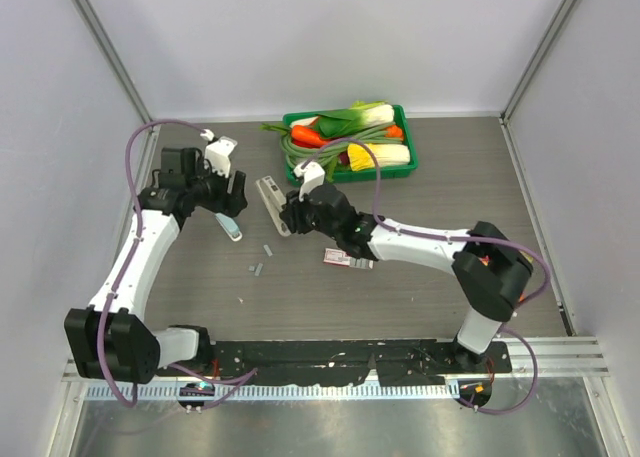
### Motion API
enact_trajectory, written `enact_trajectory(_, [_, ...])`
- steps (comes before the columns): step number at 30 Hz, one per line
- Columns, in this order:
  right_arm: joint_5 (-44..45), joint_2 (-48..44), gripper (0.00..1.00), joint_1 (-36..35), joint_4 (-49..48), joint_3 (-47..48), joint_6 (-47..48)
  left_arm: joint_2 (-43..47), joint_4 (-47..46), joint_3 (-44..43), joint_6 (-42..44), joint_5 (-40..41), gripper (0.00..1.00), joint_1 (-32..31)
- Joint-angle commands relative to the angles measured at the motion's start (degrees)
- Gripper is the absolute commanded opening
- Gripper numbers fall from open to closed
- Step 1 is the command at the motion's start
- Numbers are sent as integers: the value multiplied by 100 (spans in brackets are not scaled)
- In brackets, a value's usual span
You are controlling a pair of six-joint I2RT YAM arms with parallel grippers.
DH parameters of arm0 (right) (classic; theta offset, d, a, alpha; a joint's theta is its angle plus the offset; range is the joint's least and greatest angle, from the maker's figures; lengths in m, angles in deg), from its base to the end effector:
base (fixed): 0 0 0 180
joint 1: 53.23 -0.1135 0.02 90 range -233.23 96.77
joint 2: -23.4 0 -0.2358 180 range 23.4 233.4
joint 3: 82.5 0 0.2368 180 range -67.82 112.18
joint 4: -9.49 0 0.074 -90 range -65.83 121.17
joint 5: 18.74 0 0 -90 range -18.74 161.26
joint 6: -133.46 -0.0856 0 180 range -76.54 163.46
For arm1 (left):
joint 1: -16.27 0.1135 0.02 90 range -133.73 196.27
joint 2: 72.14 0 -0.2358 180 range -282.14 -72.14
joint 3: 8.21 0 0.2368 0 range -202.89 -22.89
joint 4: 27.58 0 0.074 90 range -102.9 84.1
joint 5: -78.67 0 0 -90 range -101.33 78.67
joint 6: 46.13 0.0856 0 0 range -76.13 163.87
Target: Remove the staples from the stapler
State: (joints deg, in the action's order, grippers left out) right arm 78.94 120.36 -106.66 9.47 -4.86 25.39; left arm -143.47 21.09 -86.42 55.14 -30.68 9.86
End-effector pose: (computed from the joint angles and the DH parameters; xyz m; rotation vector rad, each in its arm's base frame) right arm 0.2606 0.3321 0.2167 -0.5083 1.9033 0.7083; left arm 0.2900 -0.0611 0.2621 0.5193 2.2136 -0.3431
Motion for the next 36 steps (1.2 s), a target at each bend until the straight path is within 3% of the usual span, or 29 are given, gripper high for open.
enact_trajectory(1, [172,444,1,-36,-16,690,584,400,142,51,-283,-534,72,210])
enact_trajectory(17, [638,2501,1,-36,1091,3176,1806,418,406,209,-230,-842,73,439])
enact_trajectory(26, [673,3065,2,-18,1435,3653,1851,436,406,262,-362,-983,73,615])
enact_trajectory(29, [603,3109,18,8,1435,3688,1824,313,511,131,-467,-912,73,948])
enact_trajectory(30, [612,3126,31,17,1435,3706,1815,234,537,113,-502,-947,73,1010])
enact_trajectory(32, [743,3100,45,26,1591,3767,1815,199,590,104,-503,-1070,73,1142])
enact_trajectory(34, [910,2978,70,26,1540,3733,1657,198,634,112,-450,-1079,73,1169])
enact_trajectory(36, [919,2811,72,26,1409,3584,1648,216,678,130,-345,-1079,73,1178])
